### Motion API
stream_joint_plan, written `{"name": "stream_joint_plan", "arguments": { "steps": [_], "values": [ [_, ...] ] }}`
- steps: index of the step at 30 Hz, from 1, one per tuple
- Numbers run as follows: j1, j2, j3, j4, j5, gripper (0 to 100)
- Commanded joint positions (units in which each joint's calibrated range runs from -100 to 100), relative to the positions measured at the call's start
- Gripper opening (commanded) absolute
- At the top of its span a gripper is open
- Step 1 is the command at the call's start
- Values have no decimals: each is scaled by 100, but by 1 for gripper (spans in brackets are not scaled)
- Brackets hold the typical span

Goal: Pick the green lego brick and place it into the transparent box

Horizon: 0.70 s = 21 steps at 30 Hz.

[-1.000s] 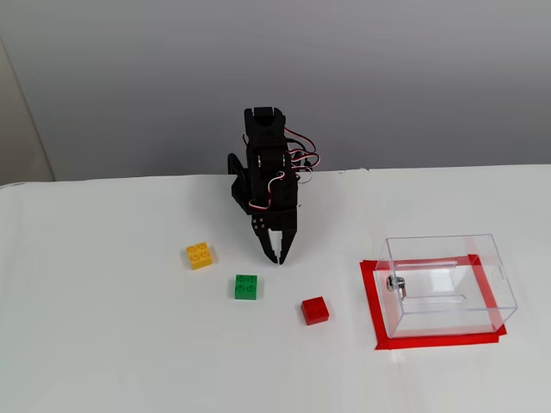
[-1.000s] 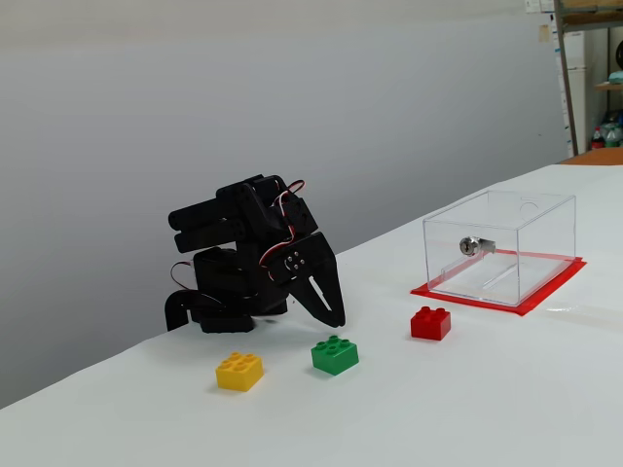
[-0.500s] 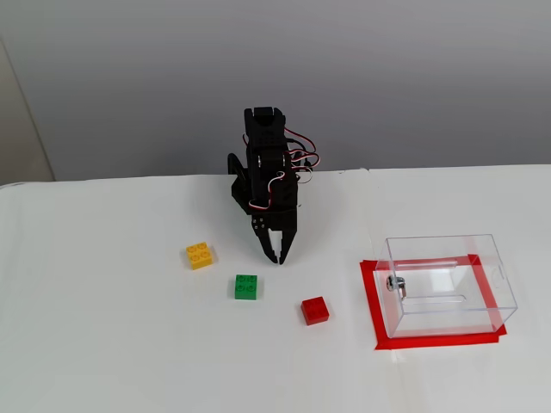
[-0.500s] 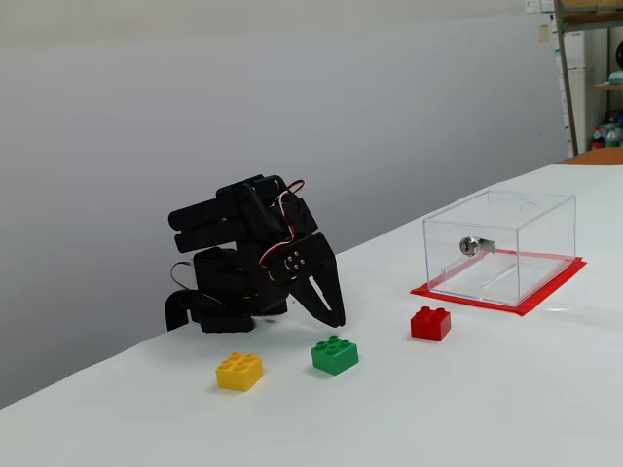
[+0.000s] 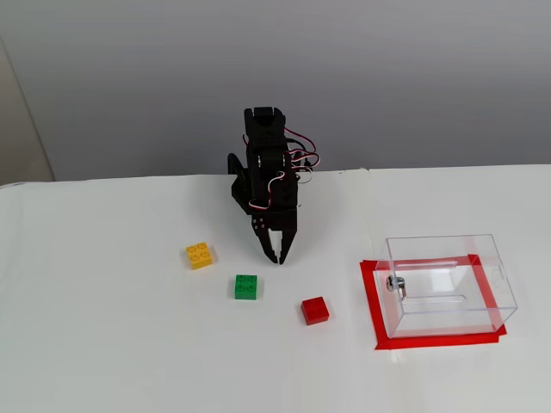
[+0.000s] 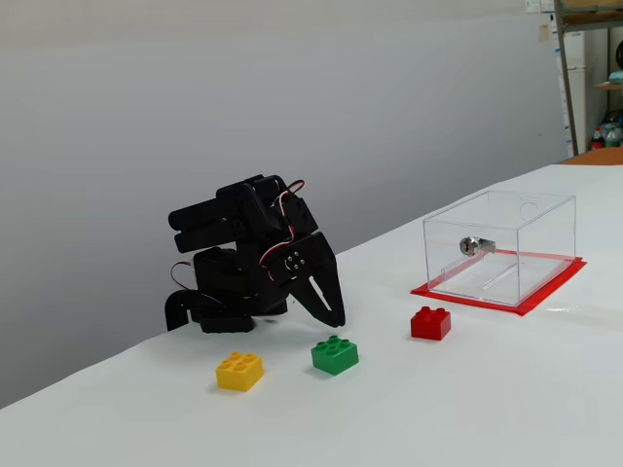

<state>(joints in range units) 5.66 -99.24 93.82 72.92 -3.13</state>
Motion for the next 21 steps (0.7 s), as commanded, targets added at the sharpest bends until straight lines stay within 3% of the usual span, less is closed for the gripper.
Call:
{"name": "stream_joint_plan", "arguments": {
  "steps": [1,11,21],
  "values": [
    [-8,-51,-124,1,20,1],
    [-23,-34,-142,-8,-32,1],
    [-15,866,-1453,19,219,1]
  ]
}}
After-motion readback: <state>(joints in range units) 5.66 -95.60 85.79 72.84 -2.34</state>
